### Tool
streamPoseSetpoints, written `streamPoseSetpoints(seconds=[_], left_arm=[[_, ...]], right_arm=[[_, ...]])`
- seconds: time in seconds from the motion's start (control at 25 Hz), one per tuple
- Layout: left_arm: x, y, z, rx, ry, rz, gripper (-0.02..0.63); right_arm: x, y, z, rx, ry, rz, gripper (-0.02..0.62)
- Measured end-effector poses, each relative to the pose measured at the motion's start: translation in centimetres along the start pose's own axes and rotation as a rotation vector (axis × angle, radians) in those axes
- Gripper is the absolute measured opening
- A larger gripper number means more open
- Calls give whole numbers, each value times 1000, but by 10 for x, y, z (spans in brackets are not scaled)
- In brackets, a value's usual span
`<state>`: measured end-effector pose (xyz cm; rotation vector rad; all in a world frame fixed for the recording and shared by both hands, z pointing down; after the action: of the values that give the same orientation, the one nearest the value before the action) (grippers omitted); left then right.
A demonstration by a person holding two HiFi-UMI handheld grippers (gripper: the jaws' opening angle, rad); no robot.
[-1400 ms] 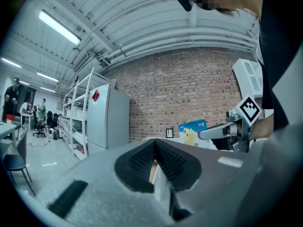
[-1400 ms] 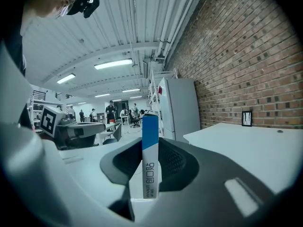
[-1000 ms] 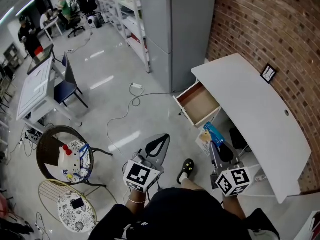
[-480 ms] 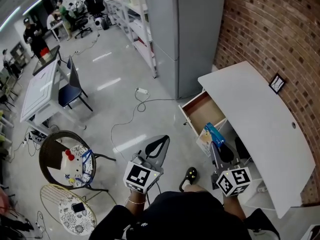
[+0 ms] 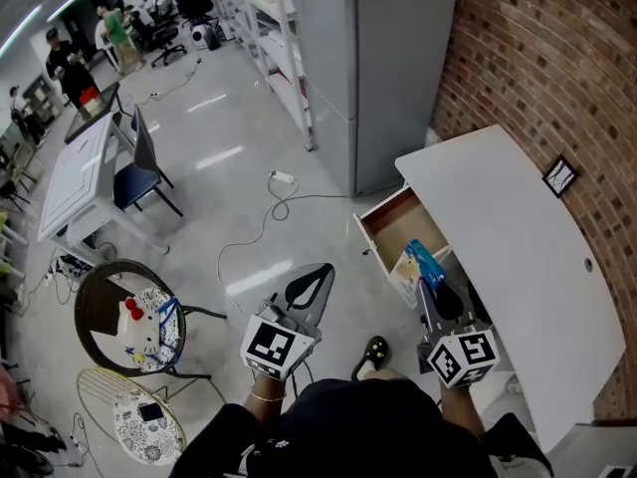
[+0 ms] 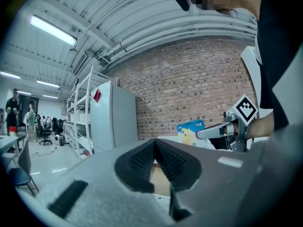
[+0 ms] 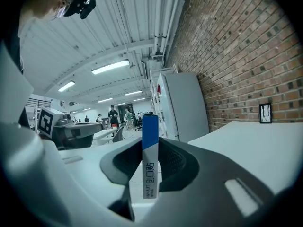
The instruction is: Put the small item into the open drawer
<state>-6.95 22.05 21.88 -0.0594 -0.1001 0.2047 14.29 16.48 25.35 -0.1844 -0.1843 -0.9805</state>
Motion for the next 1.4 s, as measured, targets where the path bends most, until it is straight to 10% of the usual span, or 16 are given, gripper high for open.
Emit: streamPoseSetpoints(seconds=[1.4], left_arm=[[-13,-156,16,-75,16,21,-9]], right_arm=[[141,-58,2,-74,-18,57,103]])
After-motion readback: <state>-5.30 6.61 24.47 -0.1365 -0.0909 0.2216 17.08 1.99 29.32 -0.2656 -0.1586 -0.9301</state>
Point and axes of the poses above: the fingertips, and each gripper's own axes: y backward along the fingers, x to its right, z out of its underside, the point moved 5 cm from there along y, backward along the fingers, and after that the axes turned 11 degrees about -z, right-handed, at the moved point
